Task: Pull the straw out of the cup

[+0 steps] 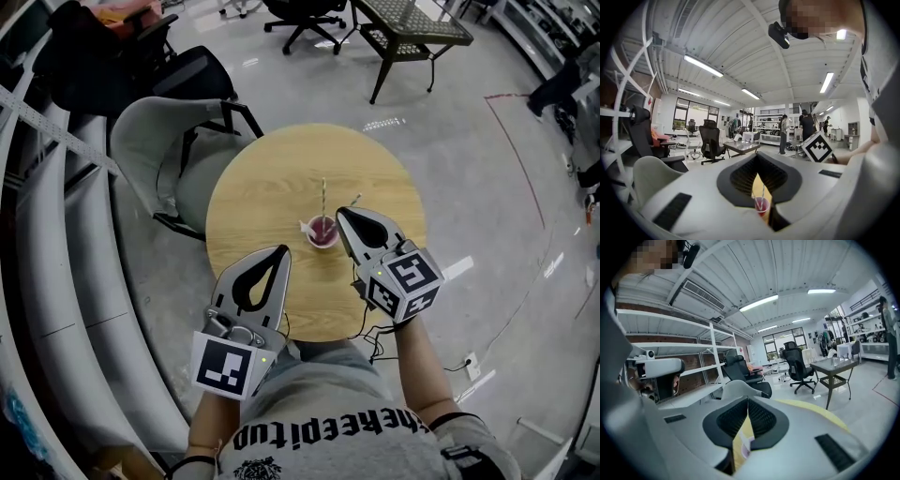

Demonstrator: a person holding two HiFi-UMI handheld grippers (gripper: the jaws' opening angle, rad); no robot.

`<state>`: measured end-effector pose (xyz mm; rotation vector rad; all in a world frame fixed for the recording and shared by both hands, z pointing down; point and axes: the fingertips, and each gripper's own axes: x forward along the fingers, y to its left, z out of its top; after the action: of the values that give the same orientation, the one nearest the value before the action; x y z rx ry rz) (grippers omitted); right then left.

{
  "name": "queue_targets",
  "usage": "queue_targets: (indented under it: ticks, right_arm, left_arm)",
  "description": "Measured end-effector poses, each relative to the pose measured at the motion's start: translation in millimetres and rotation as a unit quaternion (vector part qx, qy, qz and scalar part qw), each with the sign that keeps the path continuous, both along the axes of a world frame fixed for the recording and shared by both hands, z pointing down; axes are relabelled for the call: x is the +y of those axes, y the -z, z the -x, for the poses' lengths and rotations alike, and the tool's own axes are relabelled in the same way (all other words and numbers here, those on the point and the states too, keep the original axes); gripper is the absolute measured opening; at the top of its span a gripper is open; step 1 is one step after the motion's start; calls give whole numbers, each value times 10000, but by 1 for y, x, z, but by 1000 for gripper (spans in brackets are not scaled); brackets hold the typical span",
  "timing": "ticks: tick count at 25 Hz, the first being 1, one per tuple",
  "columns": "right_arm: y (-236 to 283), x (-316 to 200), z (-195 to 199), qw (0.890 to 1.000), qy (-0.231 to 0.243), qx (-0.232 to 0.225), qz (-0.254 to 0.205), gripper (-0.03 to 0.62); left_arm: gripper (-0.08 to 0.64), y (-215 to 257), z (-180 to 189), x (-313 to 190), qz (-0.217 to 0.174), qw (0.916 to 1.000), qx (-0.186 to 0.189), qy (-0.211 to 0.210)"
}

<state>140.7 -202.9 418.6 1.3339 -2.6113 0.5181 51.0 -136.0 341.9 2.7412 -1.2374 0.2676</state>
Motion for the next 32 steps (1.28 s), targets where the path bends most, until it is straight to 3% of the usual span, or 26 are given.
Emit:
queue_targets:
  ticks: [11, 18, 32]
  right_arm:
    - [-35, -21, 4, 9988, -4, 192, 457, 35]
    - [-56, -29, 6, 9967, -43, 330, 734, 87]
    - [-88, -40, 11, 9914, -158, 624, 1135, 112]
  left_arm:
    - [26, -5, 11, -6, 82, 9998, -14, 180]
    - [26, -8, 16, -11, 114, 9997, -20, 212]
    - [26, -13, 28, -19, 201, 9991, -42, 372]
